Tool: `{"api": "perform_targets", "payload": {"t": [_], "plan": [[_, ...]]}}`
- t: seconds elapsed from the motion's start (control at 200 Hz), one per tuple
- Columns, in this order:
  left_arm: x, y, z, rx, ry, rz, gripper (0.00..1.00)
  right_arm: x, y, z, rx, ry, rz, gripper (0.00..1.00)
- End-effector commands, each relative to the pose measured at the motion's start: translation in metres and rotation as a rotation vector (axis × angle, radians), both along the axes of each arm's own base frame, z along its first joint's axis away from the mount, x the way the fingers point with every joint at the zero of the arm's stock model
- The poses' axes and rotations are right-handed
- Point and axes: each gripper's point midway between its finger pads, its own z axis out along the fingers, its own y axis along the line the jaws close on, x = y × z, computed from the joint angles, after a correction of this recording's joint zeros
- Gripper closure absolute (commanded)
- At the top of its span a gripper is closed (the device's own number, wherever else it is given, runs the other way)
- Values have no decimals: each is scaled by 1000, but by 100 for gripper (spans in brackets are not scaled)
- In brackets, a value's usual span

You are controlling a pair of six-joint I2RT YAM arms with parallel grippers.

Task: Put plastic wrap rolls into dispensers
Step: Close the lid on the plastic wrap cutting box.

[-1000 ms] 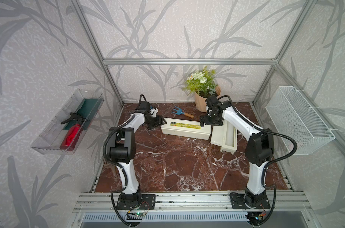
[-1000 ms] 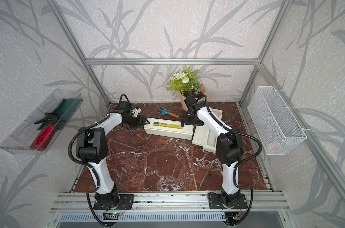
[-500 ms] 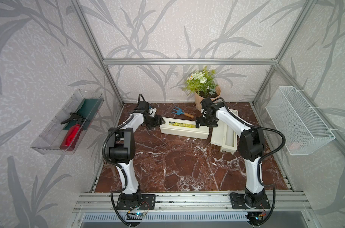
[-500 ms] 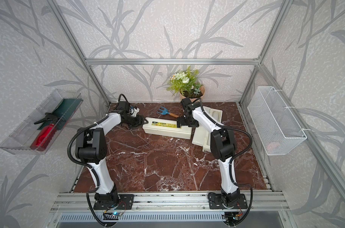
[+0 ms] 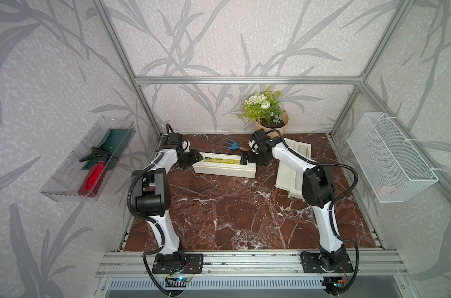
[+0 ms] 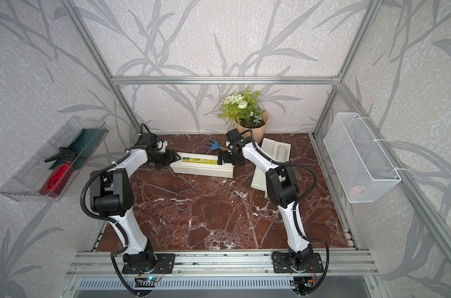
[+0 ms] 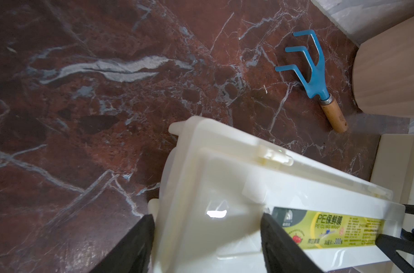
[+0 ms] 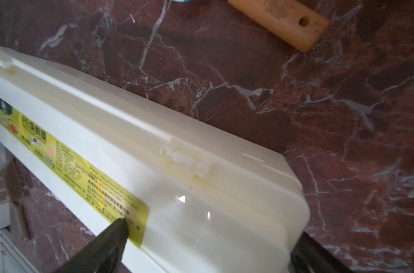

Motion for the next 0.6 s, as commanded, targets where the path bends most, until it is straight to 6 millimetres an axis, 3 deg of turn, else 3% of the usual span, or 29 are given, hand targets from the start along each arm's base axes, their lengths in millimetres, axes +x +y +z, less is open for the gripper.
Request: {"api": "perform_targets", "payload": {"t": [0.0, 0.115, 0.22, 0.34, 0.43, 0.595], "plan": [[-32, 10, -44, 43, 181, 41, 30, -6, 1, -5, 100, 26, -24, 0], [-31, 12, -44, 39, 182, 46, 30, -15, 0, -13, 110, 53, -12, 0], [-31, 12, -45, 34, 189, 45, 30, -27, -4, -39, 112, 119, -47, 0], [-30, 12, -47, 28, 196, 46, 30, -19, -14, -63, 157, 152, -126, 2], [-30, 12, -48, 32, 205, 44, 30, -4, -20, -58, 190, 127, -146, 4], [-29, 14, -47, 44, 207, 43, 30, 13, -13, -21, 265, 34, -71, 1]]}}
